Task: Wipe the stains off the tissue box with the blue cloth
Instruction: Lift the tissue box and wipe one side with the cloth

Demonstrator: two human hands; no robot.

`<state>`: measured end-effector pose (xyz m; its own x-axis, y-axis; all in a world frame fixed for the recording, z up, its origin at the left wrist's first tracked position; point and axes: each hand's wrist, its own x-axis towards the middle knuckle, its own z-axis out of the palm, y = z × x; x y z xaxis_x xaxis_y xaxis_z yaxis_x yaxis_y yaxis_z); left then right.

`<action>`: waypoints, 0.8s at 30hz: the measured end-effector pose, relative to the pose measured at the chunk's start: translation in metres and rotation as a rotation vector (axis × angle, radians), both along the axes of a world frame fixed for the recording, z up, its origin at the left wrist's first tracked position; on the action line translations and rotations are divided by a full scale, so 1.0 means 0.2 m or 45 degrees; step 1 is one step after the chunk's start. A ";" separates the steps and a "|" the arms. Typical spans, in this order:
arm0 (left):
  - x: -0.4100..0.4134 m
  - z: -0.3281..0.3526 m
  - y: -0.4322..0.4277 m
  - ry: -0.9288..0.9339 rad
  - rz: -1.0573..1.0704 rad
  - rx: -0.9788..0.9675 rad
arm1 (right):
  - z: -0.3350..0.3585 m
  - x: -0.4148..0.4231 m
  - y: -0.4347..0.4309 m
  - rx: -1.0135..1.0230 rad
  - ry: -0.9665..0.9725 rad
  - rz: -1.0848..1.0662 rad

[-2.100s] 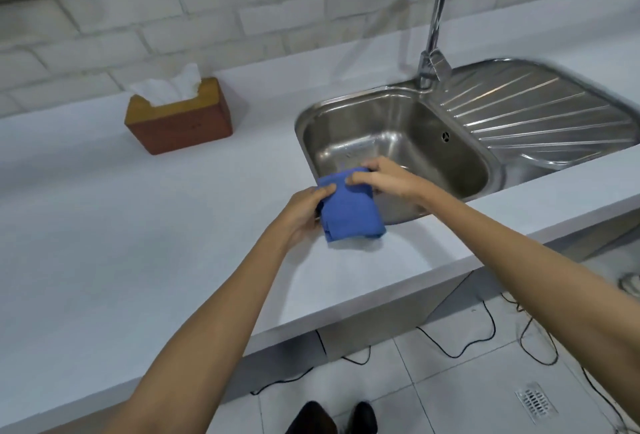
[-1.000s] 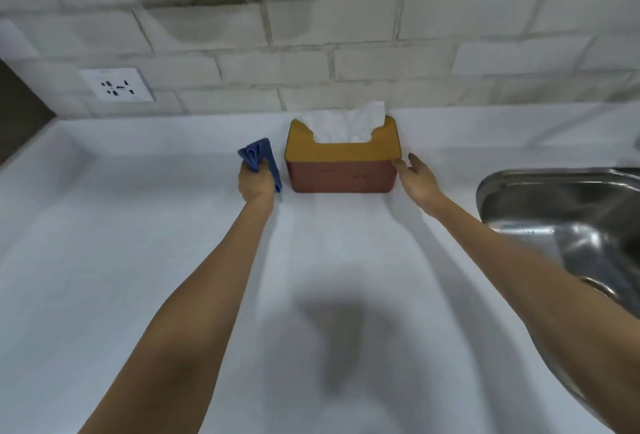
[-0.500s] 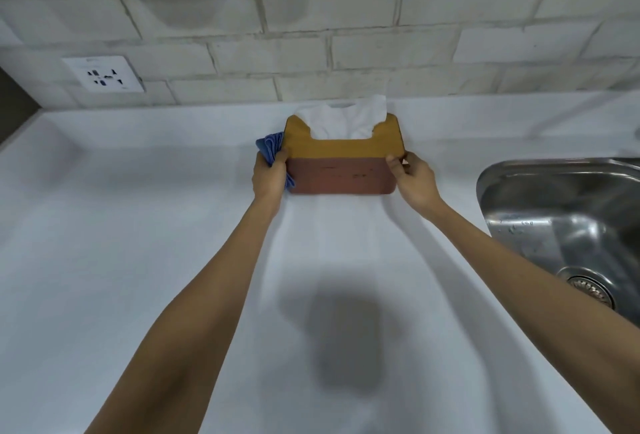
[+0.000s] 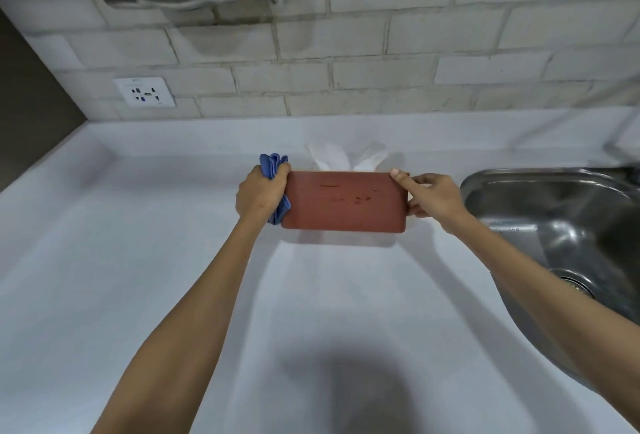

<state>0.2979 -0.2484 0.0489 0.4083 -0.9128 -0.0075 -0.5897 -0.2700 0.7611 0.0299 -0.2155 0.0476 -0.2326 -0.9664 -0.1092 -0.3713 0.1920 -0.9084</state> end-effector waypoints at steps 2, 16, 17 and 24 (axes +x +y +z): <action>0.00 0.02 0.03 -0.061 -0.020 0.032 | 0.02 -0.02 0.02 0.056 -0.051 0.039; -0.03 0.01 -0.02 0.244 0.084 -0.072 | -0.06 -0.04 -0.21 0.335 -0.289 0.576; -0.04 0.00 -0.02 0.317 0.096 -0.114 | -0.07 -0.03 -0.23 0.344 -0.348 0.575; -0.04 -0.08 0.10 0.584 0.007 -0.482 | -0.13 -0.04 -0.31 0.286 -0.511 0.554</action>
<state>0.2894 -0.2293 0.0335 0.4450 -0.8843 0.1414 -0.1771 0.0679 0.9818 0.0215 -0.2783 0.0224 0.2779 -0.9066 -0.3177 -0.0974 0.3024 -0.9482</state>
